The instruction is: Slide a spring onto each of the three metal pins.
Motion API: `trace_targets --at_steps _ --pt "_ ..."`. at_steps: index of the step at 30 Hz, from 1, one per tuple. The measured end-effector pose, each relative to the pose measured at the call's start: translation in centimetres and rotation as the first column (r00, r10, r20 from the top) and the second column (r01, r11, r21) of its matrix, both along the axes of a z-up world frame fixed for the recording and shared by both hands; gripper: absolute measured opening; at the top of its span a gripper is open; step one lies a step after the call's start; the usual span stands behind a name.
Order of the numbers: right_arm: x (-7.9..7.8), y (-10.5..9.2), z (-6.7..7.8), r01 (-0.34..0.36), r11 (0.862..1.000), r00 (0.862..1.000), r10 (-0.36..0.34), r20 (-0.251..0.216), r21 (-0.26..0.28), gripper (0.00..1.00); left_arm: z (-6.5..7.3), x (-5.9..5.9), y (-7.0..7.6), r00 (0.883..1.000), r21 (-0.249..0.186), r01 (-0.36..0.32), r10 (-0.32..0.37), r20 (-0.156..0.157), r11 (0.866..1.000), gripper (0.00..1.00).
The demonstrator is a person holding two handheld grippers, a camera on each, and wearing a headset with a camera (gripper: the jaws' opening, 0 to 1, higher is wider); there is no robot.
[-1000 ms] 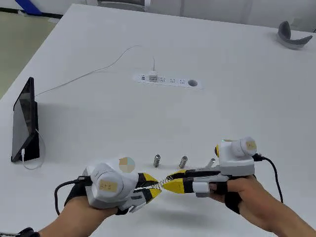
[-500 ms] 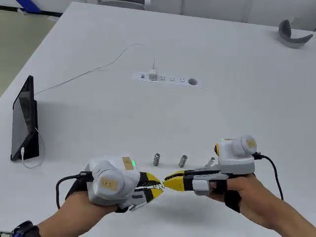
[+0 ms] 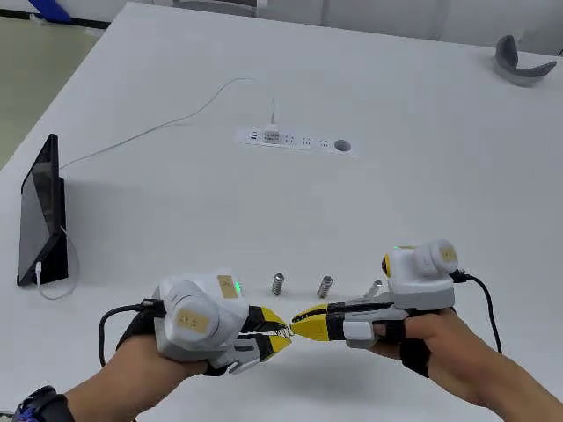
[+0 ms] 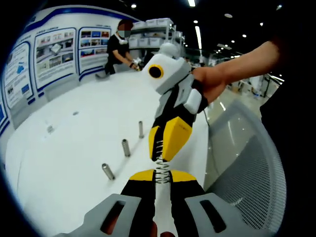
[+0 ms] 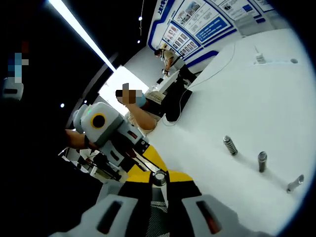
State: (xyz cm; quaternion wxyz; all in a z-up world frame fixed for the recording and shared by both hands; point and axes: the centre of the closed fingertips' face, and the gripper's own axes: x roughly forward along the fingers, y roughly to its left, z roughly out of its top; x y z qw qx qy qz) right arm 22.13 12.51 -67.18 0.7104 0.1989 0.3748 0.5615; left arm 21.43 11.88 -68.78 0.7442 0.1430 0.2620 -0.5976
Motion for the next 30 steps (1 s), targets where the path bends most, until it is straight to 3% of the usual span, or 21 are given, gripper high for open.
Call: trace_targets --at_steps 4,6,9,14,16,17,19,22,30 --pt "0.0 -0.3 0.7 -0.064 0.995 0.995 0.069 0.071 -0.078 0.12 0.5 0.0 -0.5 0.999 -0.037 0.019 -0.021 -0.036 0.999 0.10" --pt "0.0 -0.4 1.1 -0.111 0.985 0.985 0.127 0.120 -0.131 0.12 0.9 0.0 -0.8 0.998 -0.060 0.029 -0.032 -0.052 0.998 0.10" --pt "-0.1 -0.6 1.5 -0.172 0.963 0.962 0.209 0.175 -0.207 0.12 1.1 0.2 -1.2 0.997 -0.087 0.030 -0.036 -0.073 0.996 0.10" --pt "-0.2 -1.1 2.4 -0.247 0.923 0.922 0.318 0.220 -0.296 0.12 1.9 0.0 -2.3 0.996 -0.113 0.053 -0.061 -0.070 0.992 0.10" --pt "-0.4 -1.4 2.6 -0.281 0.895 0.895 0.374 0.242 -0.346 0.12 2.2 -0.1 -2.8 0.995 -0.125 0.065 -0.074 -0.073 0.990 0.10" --pt "-0.6 -1.5 2.6 -0.302 0.875 0.875 0.412 0.253 -0.378 0.12 2.3 -0.2 -3.0 0.994 -0.130 0.073 -0.084 -0.076 0.989 0.10" --pt "-0.8 -1.7 2.7 -0.325 0.849 0.853 0.454 0.259 -0.417 0.12 2.3 -0.3 -3.3 0.992 -0.134 0.088 -0.099 -0.075 0.987 0.10" --pt "-1.2 -2.0 2.7 -0.361 0.799 0.812 0.523 0.259 -0.481 0.12 2.4 -0.6 -3.8 0.990 -0.139 0.107 -0.119 -0.078 0.984 0.10" --pt "-1.6 -2.0 2.7 -0.407 0.727 0.746 0.614 0.258 -0.553 0.12 2.5 -0.9 -4.2 0.986 -0.147 0.134 -0.147 -0.080 0.980 0.10"
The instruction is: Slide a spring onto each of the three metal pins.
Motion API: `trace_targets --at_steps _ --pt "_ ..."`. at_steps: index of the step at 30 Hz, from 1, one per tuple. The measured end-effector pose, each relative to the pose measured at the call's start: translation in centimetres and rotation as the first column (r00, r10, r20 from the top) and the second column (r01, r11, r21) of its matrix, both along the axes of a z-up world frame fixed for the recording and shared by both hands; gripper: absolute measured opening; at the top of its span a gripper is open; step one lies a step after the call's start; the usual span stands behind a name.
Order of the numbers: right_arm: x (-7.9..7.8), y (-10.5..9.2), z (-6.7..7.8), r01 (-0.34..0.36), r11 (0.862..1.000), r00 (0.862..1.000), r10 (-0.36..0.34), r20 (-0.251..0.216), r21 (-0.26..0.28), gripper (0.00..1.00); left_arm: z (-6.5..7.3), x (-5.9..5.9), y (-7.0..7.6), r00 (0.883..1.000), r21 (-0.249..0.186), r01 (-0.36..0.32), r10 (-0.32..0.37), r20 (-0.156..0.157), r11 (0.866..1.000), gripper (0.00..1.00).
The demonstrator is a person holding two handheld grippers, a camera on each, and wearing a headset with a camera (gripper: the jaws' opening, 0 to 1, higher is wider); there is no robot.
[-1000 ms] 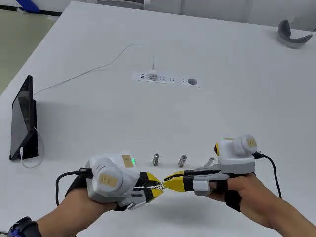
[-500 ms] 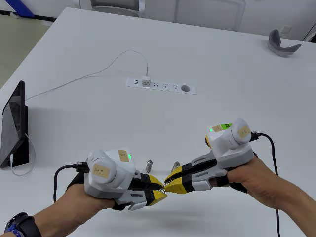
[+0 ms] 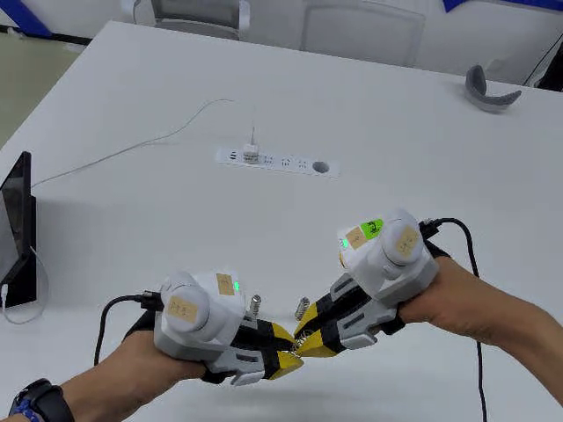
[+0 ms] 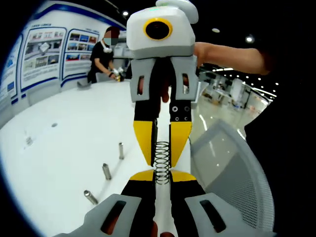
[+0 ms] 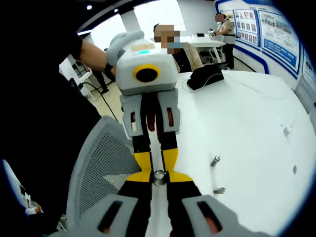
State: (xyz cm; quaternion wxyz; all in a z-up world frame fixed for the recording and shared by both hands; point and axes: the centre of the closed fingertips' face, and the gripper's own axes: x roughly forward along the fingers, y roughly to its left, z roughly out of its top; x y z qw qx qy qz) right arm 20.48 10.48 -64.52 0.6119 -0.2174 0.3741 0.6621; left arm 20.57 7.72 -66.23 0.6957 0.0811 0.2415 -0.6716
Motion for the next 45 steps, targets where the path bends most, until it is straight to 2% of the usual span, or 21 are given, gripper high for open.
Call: trace_targets --at_steps 8,9,10,13,18,24,26,29,34,39,45 --pt "-0.5 -0.1 -0.4 -0.092 0.995 0.995 0.094 0.043 -0.045 0.13 0.2 -0.2 -0.2 1.000 -0.013 0.015 -0.015 -0.004 1.000 0.09" --pt "-0.5 -0.2 -0.4 -0.100 0.994 0.994 0.102 0.046 -0.052 0.13 0.1 -0.3 -0.2 1.000 -0.005 0.017 -0.017 -0.008 1.000 0.09" --pt "-0.5 -0.3 -0.5 -0.101 0.993 0.994 0.104 0.043 -0.059 0.13 0.1 -0.3 -0.4 1.000 -0.005 0.022 -0.022 0.002 1.000 0.09" --pt "-0.7 -0.4 -0.7 -0.106 0.992 0.994 0.108 0.032 -0.069 0.12 0.0 -0.5 -0.4 1.000 -0.003 0.027 -0.027 0.002 1.000 0.09" --pt "-0.8 -0.4 -0.9 -0.095 0.993 0.995 0.098 0.034 -0.072 0.12 -0.2 -0.6 -0.3 1.000 -0.001 0.026 -0.026 0.005 1.000 0.10" --pt "-0.5 -0.6 -0.7 -0.082 0.994 0.995 0.086 0.055 -0.068 0.12 -0.1 -0.3 -0.4 1.000 -0.007 0.020 -0.019 0.025 1.000 0.11" --pt "-0.5 -0.8 -0.6 -0.072 0.995 0.996 0.074 0.041 -0.065 0.12 -0.1 0.0 -0.4 1.000 -0.007 0.005 -0.005 0.025 1.000 0.16" --pt "-0.5 -1.1 -0.5 -0.067 0.996 0.997 0.070 0.046 -0.062 0.12 -0.1 0.2 -0.2 0.999 -0.006 -0.004 0.005 0.032 1.000 0.20" --pt "-0.3 -2.2 -0.7 -0.037 0.997 0.998 0.041 0.047 -0.068 0.12 -0.7 0.6 0.7 0.998 0.005 -0.042 0.042 0.037 0.999 0.23" --pt "-0.3 -3.2 -1.0 -0.004 0.997 0.999 0.007 0.036 -0.071 0.12 -1.2 0.9 1.5 0.997 0.009 -0.078 0.078 0.022 0.997 0.25" --pt "0.1 -4.6 -1.7 0.042 0.995 0.999 -0.038 0.036 -0.092 0.12 -1.8 1.7 2.6 0.989 0.019 -0.149 0.149 0.021 0.989 0.27"
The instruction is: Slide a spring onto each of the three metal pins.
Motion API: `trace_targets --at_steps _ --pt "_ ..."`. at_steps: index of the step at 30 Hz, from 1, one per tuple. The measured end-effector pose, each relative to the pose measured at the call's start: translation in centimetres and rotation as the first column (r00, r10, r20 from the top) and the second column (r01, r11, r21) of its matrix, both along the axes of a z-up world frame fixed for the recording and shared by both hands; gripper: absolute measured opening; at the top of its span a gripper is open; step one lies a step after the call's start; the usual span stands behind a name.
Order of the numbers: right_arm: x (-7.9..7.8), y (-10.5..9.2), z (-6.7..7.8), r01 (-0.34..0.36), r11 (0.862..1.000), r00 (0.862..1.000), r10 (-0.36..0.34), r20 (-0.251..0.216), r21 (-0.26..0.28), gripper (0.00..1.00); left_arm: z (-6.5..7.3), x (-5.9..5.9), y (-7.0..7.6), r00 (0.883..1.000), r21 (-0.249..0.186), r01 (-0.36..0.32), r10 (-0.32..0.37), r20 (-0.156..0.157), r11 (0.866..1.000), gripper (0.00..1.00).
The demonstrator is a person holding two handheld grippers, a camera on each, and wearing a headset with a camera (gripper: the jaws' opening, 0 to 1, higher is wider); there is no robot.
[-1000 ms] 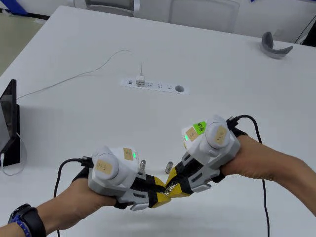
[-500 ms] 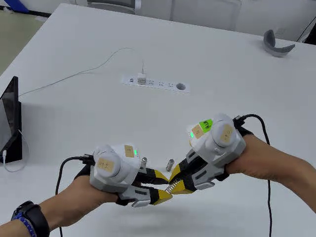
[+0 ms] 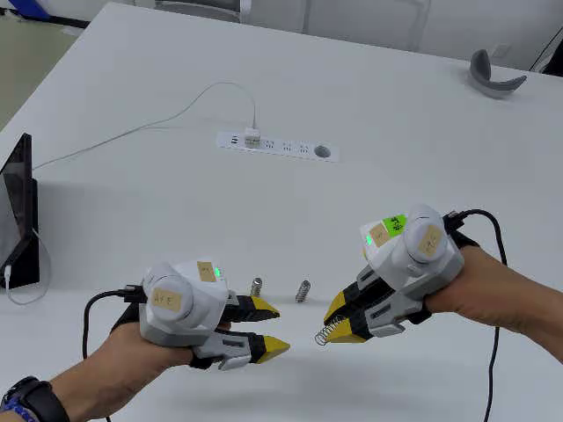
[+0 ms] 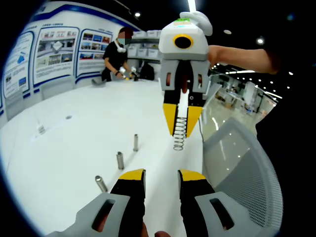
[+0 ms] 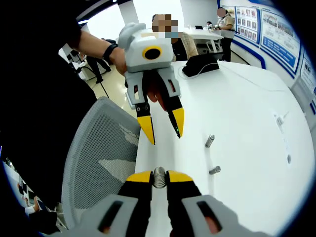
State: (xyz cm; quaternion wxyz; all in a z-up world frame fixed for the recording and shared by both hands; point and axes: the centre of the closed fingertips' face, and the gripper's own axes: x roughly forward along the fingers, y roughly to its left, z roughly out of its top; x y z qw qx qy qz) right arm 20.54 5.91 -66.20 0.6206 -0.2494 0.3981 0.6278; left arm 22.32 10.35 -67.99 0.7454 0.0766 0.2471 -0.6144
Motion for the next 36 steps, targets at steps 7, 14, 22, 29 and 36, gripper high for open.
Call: trace_targets --at_steps 7,14,22,29,36 --pt "1.2 -2.5 -1.7 0.082 0.994 0.997 -0.082 0.009 -0.067 0.12 -1.1 0.8 1.5 0.997 0.022 -0.077 0.077 -0.010 0.997 0.33" --pt "2.0 -4.3 -2.1 0.129 0.988 0.992 -0.129 0.015 -0.090 0.12 -1.9 1.3 3.1 0.990 0.035 -0.139 0.140 -0.024 0.990 0.39" --pt "3.2 -5.8 -2.2 0.170 0.979 0.985 -0.168 0.029 -0.110 0.12 -2.5 2.0 4.4 0.980 0.057 -0.196 0.198 -0.026 0.979 0.46" --pt "4.4 -6.8 -2.4 0.203 0.971 0.979 -0.200 0.040 -0.122 0.12 -2.7 2.5 5.5 0.969 0.065 -0.243 0.246 -0.029 0.968 0.52" --pt "5.5 -7.2 -3.0 0.228 0.966 0.974 -0.223 0.048 -0.126 0.12 -3.2 2.7 6.5 0.957 0.074 -0.283 0.286 -0.041 0.956 0.57"
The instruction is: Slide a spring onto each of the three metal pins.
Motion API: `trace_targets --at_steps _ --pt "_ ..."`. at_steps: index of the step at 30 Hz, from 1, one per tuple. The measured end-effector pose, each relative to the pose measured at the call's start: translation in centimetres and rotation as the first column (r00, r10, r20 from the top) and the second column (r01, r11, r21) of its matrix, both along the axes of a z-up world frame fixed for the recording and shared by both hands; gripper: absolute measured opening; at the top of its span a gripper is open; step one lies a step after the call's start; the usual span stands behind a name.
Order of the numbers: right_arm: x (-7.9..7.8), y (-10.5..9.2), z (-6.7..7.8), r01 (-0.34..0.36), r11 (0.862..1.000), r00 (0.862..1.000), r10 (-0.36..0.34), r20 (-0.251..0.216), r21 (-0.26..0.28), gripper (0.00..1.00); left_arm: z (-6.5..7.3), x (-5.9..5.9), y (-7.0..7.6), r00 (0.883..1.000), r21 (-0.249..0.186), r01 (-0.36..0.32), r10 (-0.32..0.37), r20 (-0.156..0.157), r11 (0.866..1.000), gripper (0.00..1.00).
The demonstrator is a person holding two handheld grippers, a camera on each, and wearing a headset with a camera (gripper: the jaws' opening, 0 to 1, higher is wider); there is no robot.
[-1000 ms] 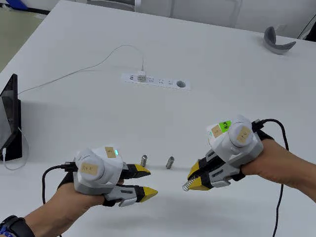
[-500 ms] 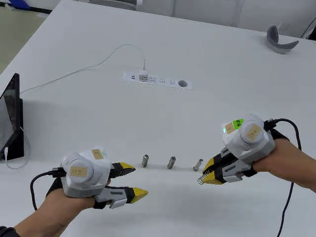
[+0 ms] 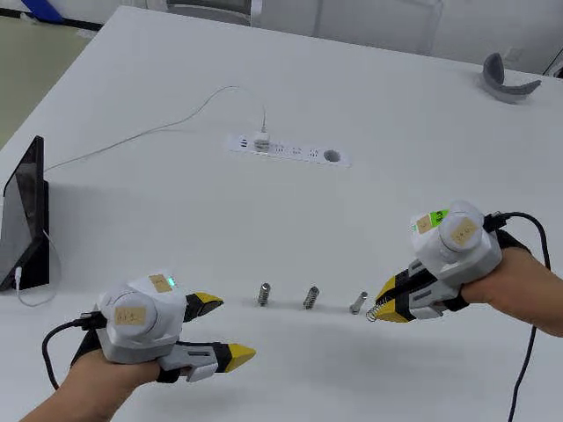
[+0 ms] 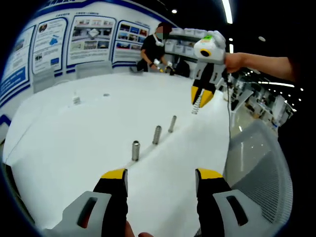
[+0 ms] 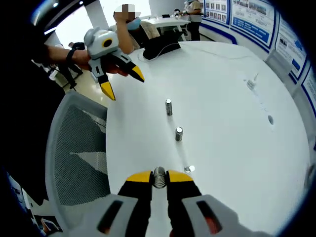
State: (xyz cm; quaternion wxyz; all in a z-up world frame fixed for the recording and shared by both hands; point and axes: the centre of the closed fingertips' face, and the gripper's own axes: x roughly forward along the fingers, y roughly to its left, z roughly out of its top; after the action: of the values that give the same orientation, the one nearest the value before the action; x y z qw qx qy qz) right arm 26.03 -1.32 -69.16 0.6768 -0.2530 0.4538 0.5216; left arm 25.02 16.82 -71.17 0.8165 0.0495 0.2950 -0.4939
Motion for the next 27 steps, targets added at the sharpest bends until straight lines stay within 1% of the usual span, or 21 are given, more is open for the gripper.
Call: trace_targets --at_steps 4,11,20,23,27 --pt "0.7 -0.5 -0.6 0.003 1.000 1.000 -0.003 0.004 -0.021 0.12 -0.2 0.0 0.4 1.000 0.003 -0.017 0.017 -0.008 1.000 0.58" --pt "1.9 -1.2 -1.5 -0.001 0.999 1.000 0.001 0.012 -0.037 0.12 -0.6 0.0 0.9 0.999 0.009 -0.042 0.043 -0.020 0.999 0.62" --pt "3.1 -1.3 -2.1 0.005 0.999 1.000 -0.004 0.017 -0.040 0.12 -0.8 0.0 1.9 0.996 0.011 -0.085 0.086 -0.039 0.996 0.67" --pt "3.4 -1.4 -2.3 0.003 0.999 1.000 -0.002 0.019 -0.048 0.12 -0.9 0.1 2.2 0.994 0.006 -0.100 0.101 -0.051 0.995 0.70" --pt "3.7 -1.4 -2.4 0.003 0.998 1.000 -0.001 0.028 -0.061 0.12 -0.9 0.0 2.6 0.992 0.007 -0.112 0.113 -0.055 0.994 0.72"
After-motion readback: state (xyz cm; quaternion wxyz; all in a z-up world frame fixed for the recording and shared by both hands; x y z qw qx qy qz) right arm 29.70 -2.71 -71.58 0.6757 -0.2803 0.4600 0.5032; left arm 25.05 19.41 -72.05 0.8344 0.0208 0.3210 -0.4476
